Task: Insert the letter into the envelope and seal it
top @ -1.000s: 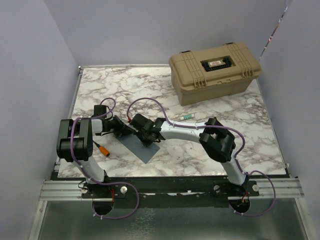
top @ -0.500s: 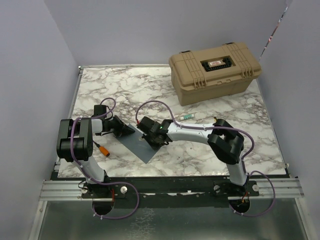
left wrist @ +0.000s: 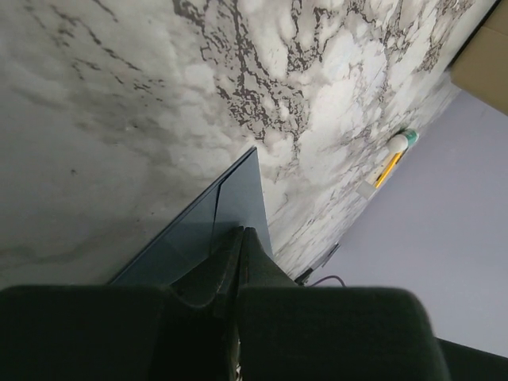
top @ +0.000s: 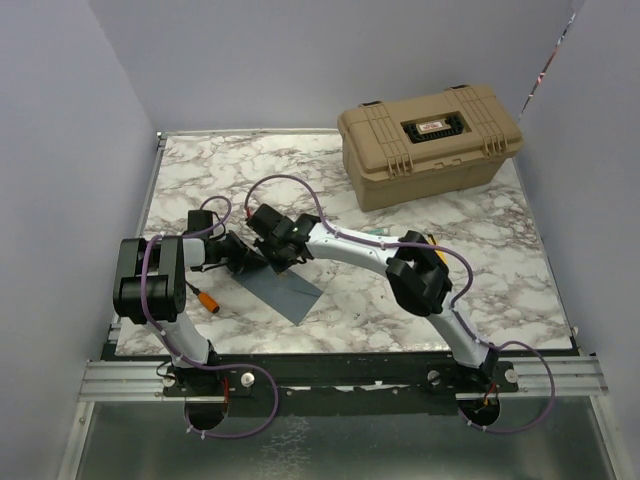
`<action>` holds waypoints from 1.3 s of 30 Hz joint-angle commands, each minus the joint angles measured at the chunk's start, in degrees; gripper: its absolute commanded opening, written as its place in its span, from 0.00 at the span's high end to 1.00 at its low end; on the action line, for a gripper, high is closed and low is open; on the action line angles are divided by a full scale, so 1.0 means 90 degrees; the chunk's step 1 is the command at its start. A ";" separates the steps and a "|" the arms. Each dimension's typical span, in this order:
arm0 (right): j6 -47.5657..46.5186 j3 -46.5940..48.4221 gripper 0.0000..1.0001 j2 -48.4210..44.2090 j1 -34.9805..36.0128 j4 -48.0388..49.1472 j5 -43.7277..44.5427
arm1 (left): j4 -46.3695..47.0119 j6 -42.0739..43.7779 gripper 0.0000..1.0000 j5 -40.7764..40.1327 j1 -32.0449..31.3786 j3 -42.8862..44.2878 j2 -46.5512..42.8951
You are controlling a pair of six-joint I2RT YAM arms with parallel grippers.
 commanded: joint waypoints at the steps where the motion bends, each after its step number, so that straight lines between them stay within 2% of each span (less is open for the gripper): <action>1: -0.0036 0.0434 0.85 0.0541 0.0014 0.0160 -0.0342 | -0.0149 0.0111 1.00 -0.1117 0.0006 -0.0302 0.0276; 8: -0.0247 0.0906 0.87 0.0979 0.0030 -0.0121 -0.0490 | 0.0042 -0.0084 1.00 -0.0931 0.0016 -0.0354 0.0380; 18: -0.0883 0.0175 0.90 0.0887 0.0433 -0.0606 -0.0037 | 0.0099 -0.0120 1.00 -0.0946 0.0042 -0.0349 0.0495; 27: -0.0794 -0.0604 0.96 0.0557 0.0539 -0.0701 0.0030 | 0.0121 -0.0086 1.00 -0.0965 0.0103 -0.0375 0.0594; 39: -0.0646 -0.0995 0.97 0.0482 0.0543 -0.0637 0.0014 | 0.0121 -0.0046 1.00 -0.0973 0.0121 -0.0395 0.0628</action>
